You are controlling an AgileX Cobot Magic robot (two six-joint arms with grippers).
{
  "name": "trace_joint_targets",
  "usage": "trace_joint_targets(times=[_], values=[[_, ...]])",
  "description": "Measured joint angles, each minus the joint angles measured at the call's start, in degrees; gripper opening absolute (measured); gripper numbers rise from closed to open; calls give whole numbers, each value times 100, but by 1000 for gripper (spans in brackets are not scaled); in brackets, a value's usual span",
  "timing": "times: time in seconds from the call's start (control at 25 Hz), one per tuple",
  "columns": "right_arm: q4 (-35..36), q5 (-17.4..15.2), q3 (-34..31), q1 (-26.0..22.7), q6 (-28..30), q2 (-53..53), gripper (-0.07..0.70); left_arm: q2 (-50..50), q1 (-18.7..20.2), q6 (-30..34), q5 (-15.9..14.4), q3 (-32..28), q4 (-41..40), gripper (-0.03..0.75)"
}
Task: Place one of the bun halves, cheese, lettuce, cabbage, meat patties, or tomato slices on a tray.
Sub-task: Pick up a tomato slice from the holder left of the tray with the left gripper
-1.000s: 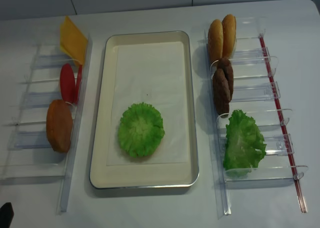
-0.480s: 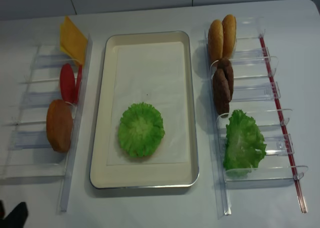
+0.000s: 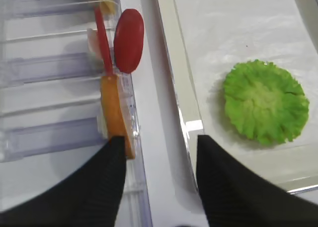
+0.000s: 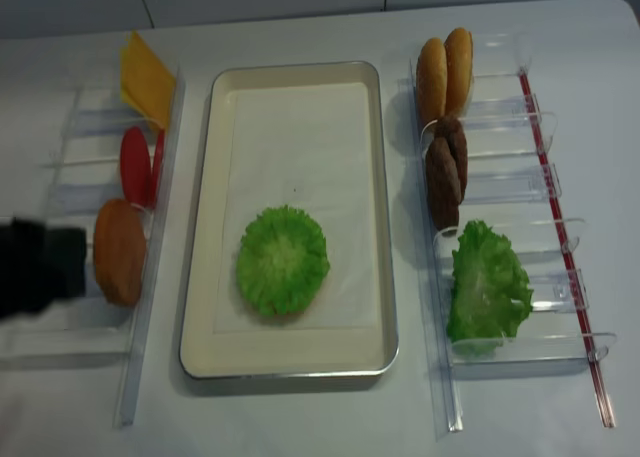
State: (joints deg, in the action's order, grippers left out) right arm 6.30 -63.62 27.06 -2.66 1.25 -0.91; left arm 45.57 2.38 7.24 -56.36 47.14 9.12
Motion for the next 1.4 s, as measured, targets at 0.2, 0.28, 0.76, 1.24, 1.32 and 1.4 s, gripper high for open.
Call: trace_joint_targets(times=[0.2,0.28,0.76,1.24,1.32,1.4], values=[[0,0,0,0,0,0,460,1826,0,392,52,998,21,336],[0,0,0,0,0,0,460,2496,0,456,52,1309,21,336],[0,0,0,0,0,0,460,4856,580,-277,-55,2650,-972,336],[0,0,0,0,0,0,460,5636,740,-724,-406,3198,-1525,193],[0,0,0,0,0,0,460,5636,740,-765,-555,3221,-1786,120],[0,0,0,0,0,0,460,5636,740,-793,-711,3275,-1905,63]])
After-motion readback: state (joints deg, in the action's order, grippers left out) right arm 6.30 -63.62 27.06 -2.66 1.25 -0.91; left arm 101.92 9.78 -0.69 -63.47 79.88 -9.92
